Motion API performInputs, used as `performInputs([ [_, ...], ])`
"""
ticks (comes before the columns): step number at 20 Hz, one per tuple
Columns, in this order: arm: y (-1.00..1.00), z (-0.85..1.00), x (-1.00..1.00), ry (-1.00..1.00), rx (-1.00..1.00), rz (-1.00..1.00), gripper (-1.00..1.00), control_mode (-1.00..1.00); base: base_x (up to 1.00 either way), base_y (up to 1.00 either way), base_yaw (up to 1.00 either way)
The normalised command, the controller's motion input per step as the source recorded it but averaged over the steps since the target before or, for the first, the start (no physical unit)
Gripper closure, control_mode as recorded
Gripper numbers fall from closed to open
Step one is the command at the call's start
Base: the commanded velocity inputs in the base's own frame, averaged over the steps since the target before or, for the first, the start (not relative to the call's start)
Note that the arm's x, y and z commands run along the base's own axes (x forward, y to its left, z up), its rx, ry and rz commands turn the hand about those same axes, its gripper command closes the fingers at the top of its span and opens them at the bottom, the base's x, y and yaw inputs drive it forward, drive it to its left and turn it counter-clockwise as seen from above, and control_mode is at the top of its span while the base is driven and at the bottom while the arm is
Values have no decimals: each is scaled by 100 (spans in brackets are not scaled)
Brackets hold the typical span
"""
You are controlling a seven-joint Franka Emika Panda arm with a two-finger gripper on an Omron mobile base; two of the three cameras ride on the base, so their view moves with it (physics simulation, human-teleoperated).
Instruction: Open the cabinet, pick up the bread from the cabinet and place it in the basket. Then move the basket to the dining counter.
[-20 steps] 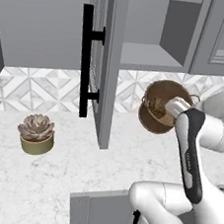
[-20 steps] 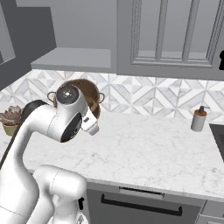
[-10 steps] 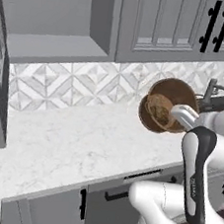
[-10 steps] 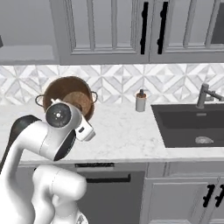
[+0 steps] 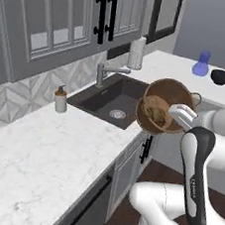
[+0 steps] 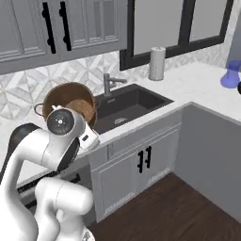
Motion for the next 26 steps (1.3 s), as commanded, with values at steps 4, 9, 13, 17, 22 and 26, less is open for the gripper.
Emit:
performInputs([
  [4,0,0,0,0,0,0,100,100,0,0,-100],
  [9,0,0,0,0,0,0,100,100,15,-9,-92],
  [13,0,0,0,0,0,0,100,100,100,-62,-30],
  [17,0,0,0,0,0,0,100,100,100,-74,18],
  [22,0,0,0,0,0,0,100,100,100,-52,15],
  [26,0,0,0,0,0,0,100,100,100,-33,-7],
])
